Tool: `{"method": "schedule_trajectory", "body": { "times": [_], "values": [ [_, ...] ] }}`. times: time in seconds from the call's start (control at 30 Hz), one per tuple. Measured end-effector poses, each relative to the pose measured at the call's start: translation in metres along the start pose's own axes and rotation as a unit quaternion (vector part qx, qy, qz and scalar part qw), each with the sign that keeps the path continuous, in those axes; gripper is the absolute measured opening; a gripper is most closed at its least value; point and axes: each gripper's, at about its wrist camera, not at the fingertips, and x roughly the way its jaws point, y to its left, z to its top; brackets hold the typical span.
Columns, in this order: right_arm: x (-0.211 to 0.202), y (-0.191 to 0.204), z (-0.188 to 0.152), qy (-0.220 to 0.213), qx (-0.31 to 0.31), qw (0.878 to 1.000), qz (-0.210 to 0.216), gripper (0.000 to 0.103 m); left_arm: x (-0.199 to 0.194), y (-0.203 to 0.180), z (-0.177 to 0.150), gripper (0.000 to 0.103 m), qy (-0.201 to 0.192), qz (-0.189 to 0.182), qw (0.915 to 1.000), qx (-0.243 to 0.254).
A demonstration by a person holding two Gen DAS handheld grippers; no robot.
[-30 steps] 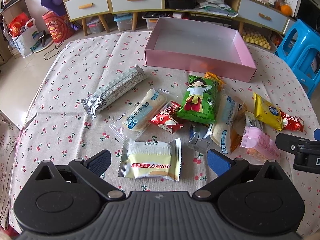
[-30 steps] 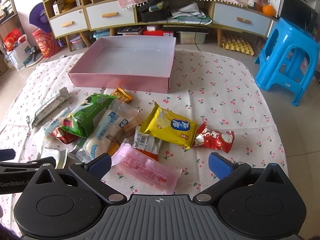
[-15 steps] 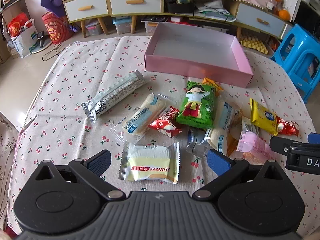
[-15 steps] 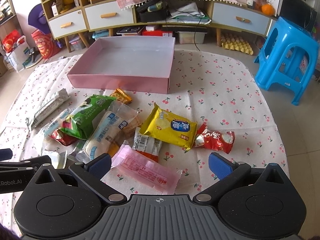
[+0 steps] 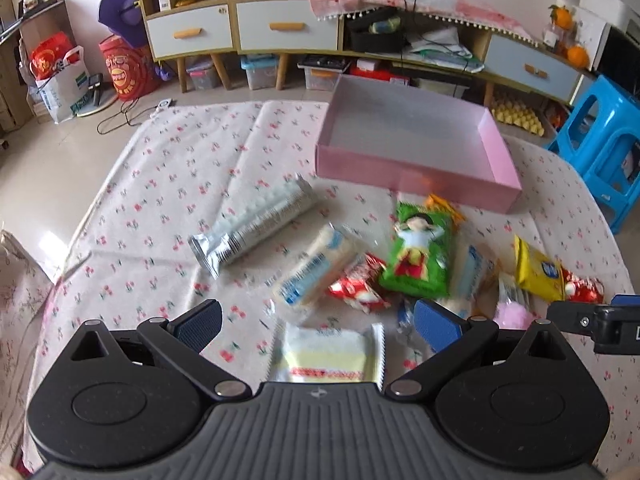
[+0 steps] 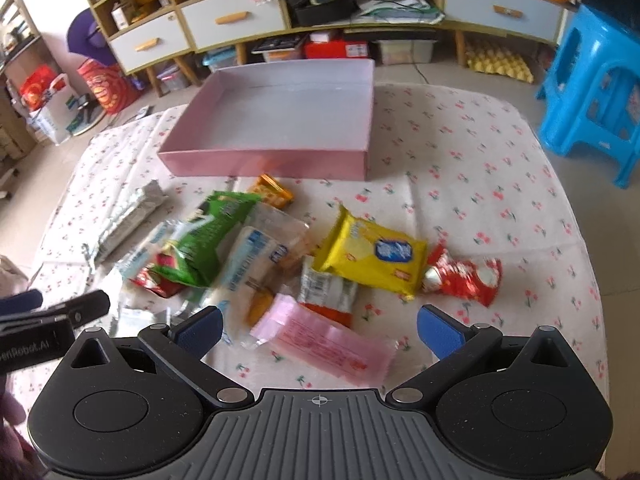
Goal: Organize snacks
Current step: 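Grasp the silver bar with the left tool while the right tool grasps the green packet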
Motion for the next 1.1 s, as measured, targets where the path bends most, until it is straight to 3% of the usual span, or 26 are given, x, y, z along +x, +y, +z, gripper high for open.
{"method": "schedule_trajectory", "body": {
  "times": [0.2, 0.4, 0.57, 0.7, 0.8, 1.0, 1.1],
  "values": [
    [0.004, 0.013, 0.026, 0.008, 0.004, 0.999, 0.042, 0.103, 0.019, 0.019, 0.023, 0.103, 0.032, -0.025, 0.9992, 0.002],
    [0.025, 0.021, 0.043, 0.013, 0.027, 0.994, 0.104, 0.102, 0.048, 0.035, 0.038, 0.101, 0.003, -0.033, 0.9993, 0.016],
    [0.050, 0.019, 0.050, 0.034, 0.072, 0.980, 0.182, 0.095, 0.084, 0.052, 0.039, 0.079, 0.017, -0.064, 0.9975, 0.022],
    [0.064, 0.021, 0.058, 0.041, 0.098, 0.969, 0.223, 0.080, 0.099, 0.064, 0.041, 0.075, 0.004, -0.085, 0.9960, 0.027],
    [0.075, 0.025, 0.061, 0.046, 0.106, 0.966, 0.230, 0.070, 0.108, 0.067, 0.044, 0.071, -0.003, -0.087, 0.9959, 0.026],
    [0.092, 0.032, 0.054, 0.066, 0.100, 0.970, 0.211, 0.065, 0.118, 0.065, 0.042, 0.064, -0.005, -0.082, 0.9955, 0.047],
    [0.096, 0.036, 0.051, 0.068, 0.094, 0.972, 0.205, 0.065, 0.119, 0.064, 0.040, 0.055, -0.001, -0.074, 0.9958, 0.054]
  ]
}}
